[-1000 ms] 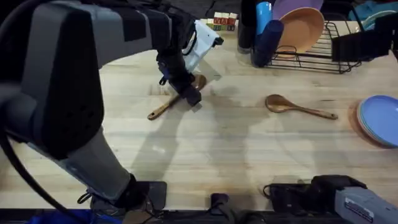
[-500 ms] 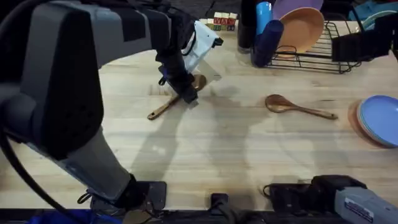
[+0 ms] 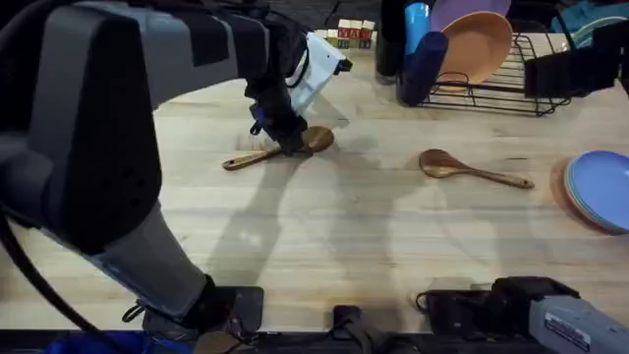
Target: Pick up the spoon on the table one by one and put them onto the rack
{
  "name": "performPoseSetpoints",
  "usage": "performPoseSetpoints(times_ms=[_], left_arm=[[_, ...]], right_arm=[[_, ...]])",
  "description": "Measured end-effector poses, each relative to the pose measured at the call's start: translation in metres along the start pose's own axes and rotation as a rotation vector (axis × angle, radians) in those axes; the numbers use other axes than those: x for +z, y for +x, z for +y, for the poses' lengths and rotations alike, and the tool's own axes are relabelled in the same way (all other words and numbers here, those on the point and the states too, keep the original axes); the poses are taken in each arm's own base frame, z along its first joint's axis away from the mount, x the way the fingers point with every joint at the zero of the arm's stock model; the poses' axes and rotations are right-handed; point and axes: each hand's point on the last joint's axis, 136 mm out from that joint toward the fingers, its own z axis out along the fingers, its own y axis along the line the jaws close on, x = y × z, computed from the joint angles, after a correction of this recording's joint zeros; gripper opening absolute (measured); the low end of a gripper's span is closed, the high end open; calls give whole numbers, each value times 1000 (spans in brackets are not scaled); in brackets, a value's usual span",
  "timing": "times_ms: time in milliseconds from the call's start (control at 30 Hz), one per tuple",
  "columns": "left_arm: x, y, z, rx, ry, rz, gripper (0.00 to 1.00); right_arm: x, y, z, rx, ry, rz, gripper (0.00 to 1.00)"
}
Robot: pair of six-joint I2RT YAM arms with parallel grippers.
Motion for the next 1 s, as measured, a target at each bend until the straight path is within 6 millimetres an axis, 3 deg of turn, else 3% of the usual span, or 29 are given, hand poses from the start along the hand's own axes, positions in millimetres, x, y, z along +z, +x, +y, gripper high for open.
performPoseSetpoints(times_ms=[367, 567, 700, 933, 967, 1000], left_arm=[[-2, -3, 4, -19, -14, -2, 48], [-13, -39, 22, -55, -51, -73, 43], [-48, -76, 40, -60, -107, -187, 41], [-133, -152, 69, -72, -213, -504, 43], [-171, -183, 78, -89, -242, -664, 43], [-184, -192, 80, -95, -246, -721, 43]], right_arm=[[0, 0, 0, -7, 0, 0, 998], [0, 0, 0, -24, 0, 0, 998], [0, 0, 0, -30, 0, 0, 997], [0, 0, 0, -31, 3, 1, 997], [0, 0, -1, -31, 4, 1, 996], [0, 0, -1, -31, 4, 1, 996]])
